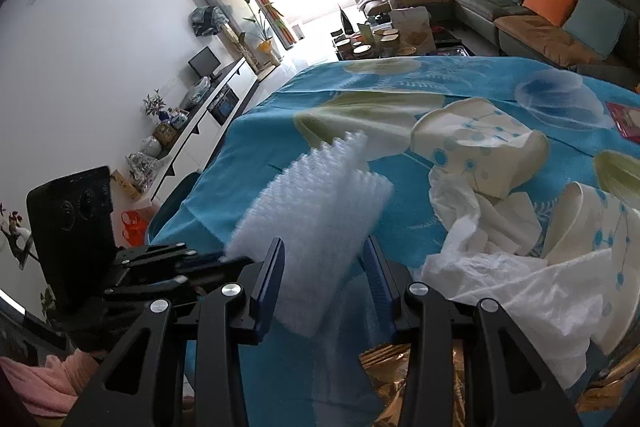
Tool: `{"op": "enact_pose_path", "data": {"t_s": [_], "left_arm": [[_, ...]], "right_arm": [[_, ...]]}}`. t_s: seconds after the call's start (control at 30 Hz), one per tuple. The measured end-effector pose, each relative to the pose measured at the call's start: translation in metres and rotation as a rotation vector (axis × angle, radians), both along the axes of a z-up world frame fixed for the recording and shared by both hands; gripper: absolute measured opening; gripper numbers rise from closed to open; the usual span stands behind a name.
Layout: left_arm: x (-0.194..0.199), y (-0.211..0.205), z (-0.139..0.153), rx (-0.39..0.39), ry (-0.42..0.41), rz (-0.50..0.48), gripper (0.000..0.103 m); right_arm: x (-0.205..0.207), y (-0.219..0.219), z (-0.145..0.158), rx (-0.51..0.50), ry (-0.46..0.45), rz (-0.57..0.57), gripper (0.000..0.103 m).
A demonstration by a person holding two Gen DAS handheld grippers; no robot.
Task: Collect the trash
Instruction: 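Carry both white foam nets over the teal bin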
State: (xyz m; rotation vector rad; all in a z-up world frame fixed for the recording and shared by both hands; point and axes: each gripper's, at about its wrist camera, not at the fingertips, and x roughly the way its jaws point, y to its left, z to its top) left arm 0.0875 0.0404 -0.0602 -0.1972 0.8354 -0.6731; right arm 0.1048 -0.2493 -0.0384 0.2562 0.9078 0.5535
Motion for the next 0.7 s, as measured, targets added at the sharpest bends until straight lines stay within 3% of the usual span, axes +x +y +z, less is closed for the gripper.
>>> {"op": "enact_pose_path", "data": {"t_s": [0.2, 0.37, 0.53, 0.63, 0.7], "left_arm": [[-0.013, 0.037, 0.011, -0.103, -0.034, 0.057, 0.012], [-0.020, 0.061, 0.010, -0.128, -0.037, 0.097, 0.012], [-0.028, 0.075, 0.008, -0.108, -0.042, 0.131, 0.012], [-0.032, 0.086, 0.007, -0.099, -0.046, 0.152, 0.012], [-0.036, 0.095, 0.006, -0.093, -0.051, 0.170, 0.012]], "right_arm": [[0.003, 0.003, -0.005, 0.020, 0.030, -0.002, 0.042], [0.007, 0.020, -0.013, -0.001, 0.065, 0.014, 0.050], [0.009, 0.031, -0.019, -0.043, 0.080, 0.010, 0.048], [0.008, 0.030, -0.022, -0.050, 0.080, 0.001, 0.030], [0.004, 0.030, -0.020, -0.049, 0.068, -0.003, 0.011]]}}
